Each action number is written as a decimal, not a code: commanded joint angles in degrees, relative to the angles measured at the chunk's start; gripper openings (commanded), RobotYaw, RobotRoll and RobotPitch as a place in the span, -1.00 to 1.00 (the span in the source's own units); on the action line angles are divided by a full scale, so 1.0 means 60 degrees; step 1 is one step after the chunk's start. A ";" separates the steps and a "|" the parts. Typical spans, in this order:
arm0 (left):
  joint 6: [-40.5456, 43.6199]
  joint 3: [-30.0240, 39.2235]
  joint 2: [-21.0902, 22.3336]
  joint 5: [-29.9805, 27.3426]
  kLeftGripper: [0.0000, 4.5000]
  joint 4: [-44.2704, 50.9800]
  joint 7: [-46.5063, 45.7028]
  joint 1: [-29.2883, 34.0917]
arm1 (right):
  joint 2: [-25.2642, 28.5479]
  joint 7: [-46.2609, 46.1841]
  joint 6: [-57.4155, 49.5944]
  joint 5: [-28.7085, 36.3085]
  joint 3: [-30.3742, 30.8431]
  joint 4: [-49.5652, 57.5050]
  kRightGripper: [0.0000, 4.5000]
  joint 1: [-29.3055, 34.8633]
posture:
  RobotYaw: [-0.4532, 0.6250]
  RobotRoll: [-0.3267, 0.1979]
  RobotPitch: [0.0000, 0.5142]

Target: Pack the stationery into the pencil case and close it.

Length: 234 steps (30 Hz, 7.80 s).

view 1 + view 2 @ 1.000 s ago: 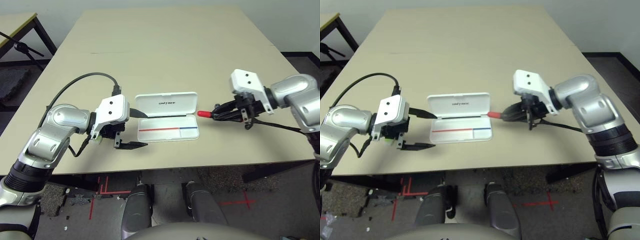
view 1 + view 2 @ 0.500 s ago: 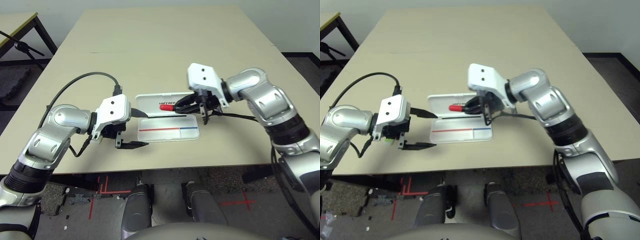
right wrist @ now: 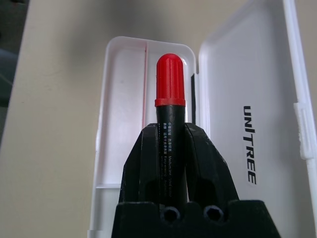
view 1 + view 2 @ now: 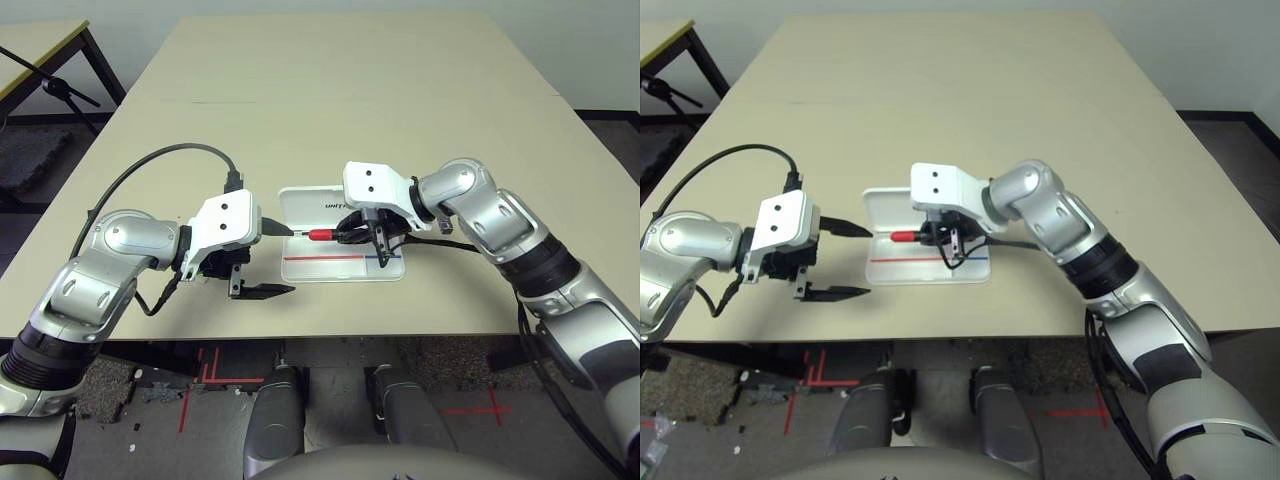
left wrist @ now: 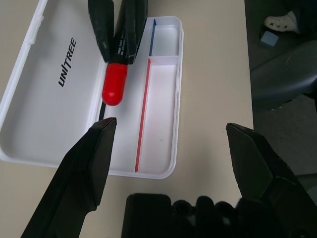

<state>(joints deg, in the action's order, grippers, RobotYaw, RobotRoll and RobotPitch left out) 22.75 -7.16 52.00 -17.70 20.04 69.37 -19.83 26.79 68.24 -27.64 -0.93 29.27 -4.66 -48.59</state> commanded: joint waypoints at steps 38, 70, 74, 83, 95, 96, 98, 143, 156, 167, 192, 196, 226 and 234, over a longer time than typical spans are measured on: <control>-0.0270 0.0450 0.0549 0.0014 1.00 -0.0064 -0.0103 0.0765 | 0.2740 0.2793 0.0170 0.3112 -0.2956 0.0211 0.99 0.1146 | -0.08 0.25 -0.57; 0.8390 0.1316 -0.1088 0.0652 1.00 -0.1925 -0.5815 -0.0621 | 0.2745 0.2361 -0.0166 0.3646 -0.3013 0.0944 0.99 0.1968 | -0.08 0.25 -0.52; 0.8540 0.1141 -0.1115 0.0604 1.00 -0.2045 -0.5900 -0.0596 | 0.2769 0.2344 -0.0198 0.3633 -0.3002 0.0995 0.99 0.1987 | -0.09 0.25 -0.51; 0.8377 0.0845 -0.1037 0.0535 0.37 -0.2183 -0.5848 -0.0396 | 0.2790 0.2280 -0.0200 0.3562 -0.2977 0.1003 1.00 0.1995 | -0.09 0.25 -0.50; 0.4568 0.0926 0.0225 0.0509 -0.52 -0.2191 -0.4110 -0.0227 | 0.2743 0.2279 -0.0079 0.3432 -0.2904 0.0874 1.00 0.1936 | -0.09 0.25 -0.50; 0.4226 0.0998 0.0336 0.0424 -0.52 -0.2121 -0.3838 -0.0196 | 0.2746 0.2278 -0.0066 0.3421 -0.2901 0.0860 1.00 0.1935 | -0.09 0.25 -0.49; 0.3746 0.1071 0.0585 0.0356 -0.52 -0.2028 -0.3389 -0.0145 | 0.2762 0.2263 -0.0033 0.3380 -0.2888 0.0838 1.00 0.1926 | -0.09 0.25 -0.49; 0.2538 -0.4408 -0.1938 0.2217 -0.52 -0.1135 -0.0638 -0.3246 | 0.2960 0.1973 0.0309 0.2998 -0.2808 0.0671 1.00 0.1986 | -0.18 0.25 -0.48; 0.2491 -0.4228 -0.1947 0.2545 0.13 -0.1142 -0.0615 -0.3193 | 0.2859 0.1966 0.0413 0.2918 -0.2727 0.0541 1.00 0.1889 | -0.16 0.25 -0.49; 0.2107 -0.1931 -0.0873 0.1081 0.99 -0.0148 -0.0085 -0.2505 | 0.2877 0.1896 0.0427 0.2877 -0.2771 0.0517 1.00 0.1935 | -0.18 0.25 -0.52; 0.2008 0.0639 0.0762 -0.0858 0.99 0.0688 0.0058 -0.1135 | 0.3038 -0.0306 -0.2877 0.3948 -0.4775 0.0444 1.00 0.1819 | -0.16 0.25 -0.55; 0.1917 0.0487 0.0693 -0.0772 0.99 0.0556 0.0031 -0.1236 | 0.2557 -0.2333 -0.4366 0.3812 -0.5458 0.0263 1.00 0.1369 | -0.20 0.25 -0.55; 0.1793 0.0202 0.0701 -0.0620 0.99 0.0443 -0.0118 -0.1374 | 0.0501 -0.6053 -0.5873 0.2403 -0.4214 -0.1338 1.00 0.1959 | -0.17 0.25 -0.55; 0.1734 0.0157 0.0663 -0.0597 1.00 0.0412 -0.0123 -0.1356 | 0.0464 -0.6085 -0.5907 0.2349 -0.4145 -0.1261 0.72 0.1969 | -0.18 0.25 -0.55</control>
<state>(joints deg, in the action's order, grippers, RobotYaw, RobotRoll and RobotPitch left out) 33.43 -5.51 55.68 -21.77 21.78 68.73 -28.45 30.12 31.63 -62.08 13.08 3.36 -11.60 -37.50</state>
